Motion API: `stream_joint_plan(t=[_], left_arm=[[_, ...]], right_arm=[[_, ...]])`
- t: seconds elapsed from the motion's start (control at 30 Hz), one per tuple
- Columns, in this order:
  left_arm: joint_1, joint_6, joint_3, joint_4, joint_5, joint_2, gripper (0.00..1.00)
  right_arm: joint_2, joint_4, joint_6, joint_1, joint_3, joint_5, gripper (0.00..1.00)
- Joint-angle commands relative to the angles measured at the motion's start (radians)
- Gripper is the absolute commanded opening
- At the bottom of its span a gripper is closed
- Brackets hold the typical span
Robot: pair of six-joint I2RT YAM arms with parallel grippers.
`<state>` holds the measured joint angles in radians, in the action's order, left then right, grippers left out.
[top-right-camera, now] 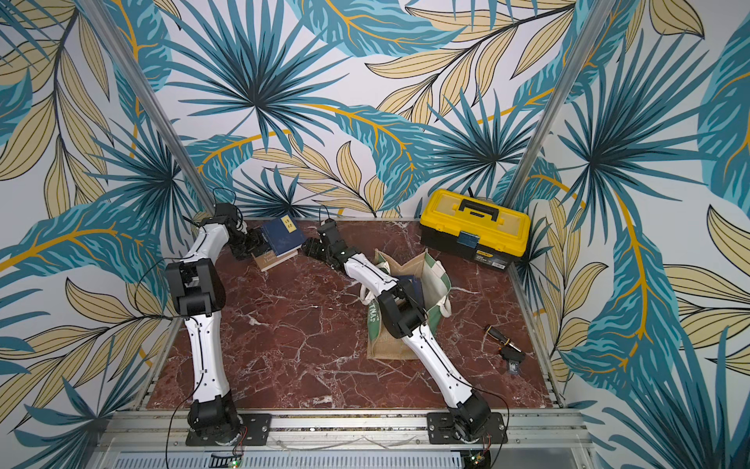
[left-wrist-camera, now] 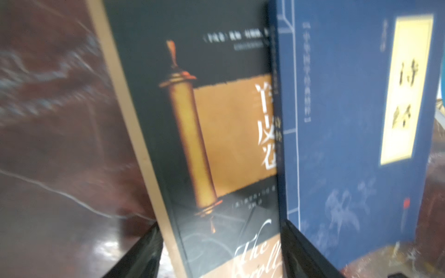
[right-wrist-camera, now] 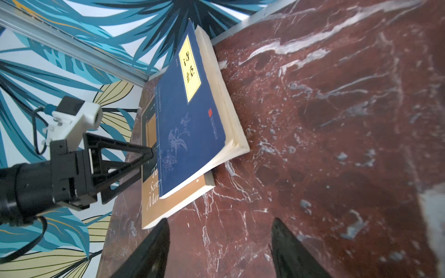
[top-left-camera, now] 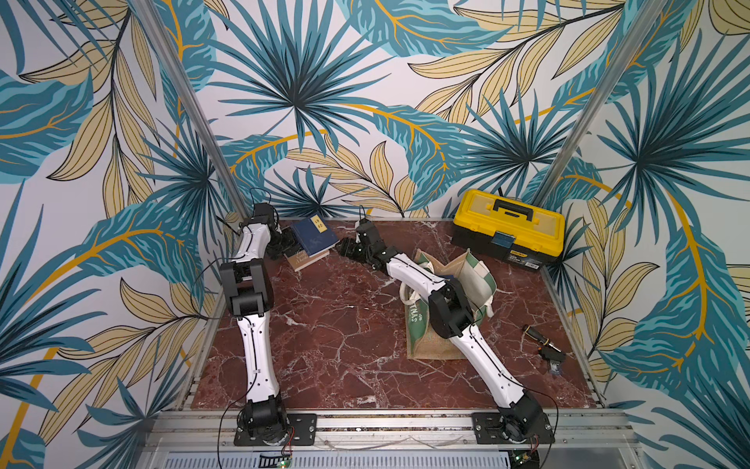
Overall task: Put the books into the canvas bag
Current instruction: Adjust the book at the center of the board.
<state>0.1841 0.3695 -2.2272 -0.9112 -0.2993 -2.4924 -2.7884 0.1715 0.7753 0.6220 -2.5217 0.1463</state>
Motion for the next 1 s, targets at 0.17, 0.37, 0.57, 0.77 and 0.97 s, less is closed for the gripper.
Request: stream_joint_plan(t=[0.17, 0.37, 0.57, 0.77, 0.97], left_arm=[[-0.045, -0.024, 0.133, -0.073, -0.092, 0.034, 0.63], [-0.092, -0.010, 0.234, -0.074, -0.054, 0.092, 0.59], [-0.145, -0.033, 0.332, -0.074, 0.049, 0.165, 0.54], [-0.177, -0.031, 0.383, -0.074, 0.091, 0.200, 0.53], [-0.191, -0.023, 0.281, -0.075, 0.112, 0.263, 0.53]], right_arm=[[-0.057, -0.042, 0.028, -0.015, -0.028, 0.020, 0.65], [-0.062, -0.048, 0.038, -0.016, -0.026, 0.043, 0.62], [-0.037, -0.033, 0.026, -0.016, -0.010, 0.055, 0.59], [0.022, -0.042, 0.009, -0.016, 0.074, 0.054, 0.59], [0.055, -0.032, -0.020, -0.017, 0.123, 0.034, 0.59]])
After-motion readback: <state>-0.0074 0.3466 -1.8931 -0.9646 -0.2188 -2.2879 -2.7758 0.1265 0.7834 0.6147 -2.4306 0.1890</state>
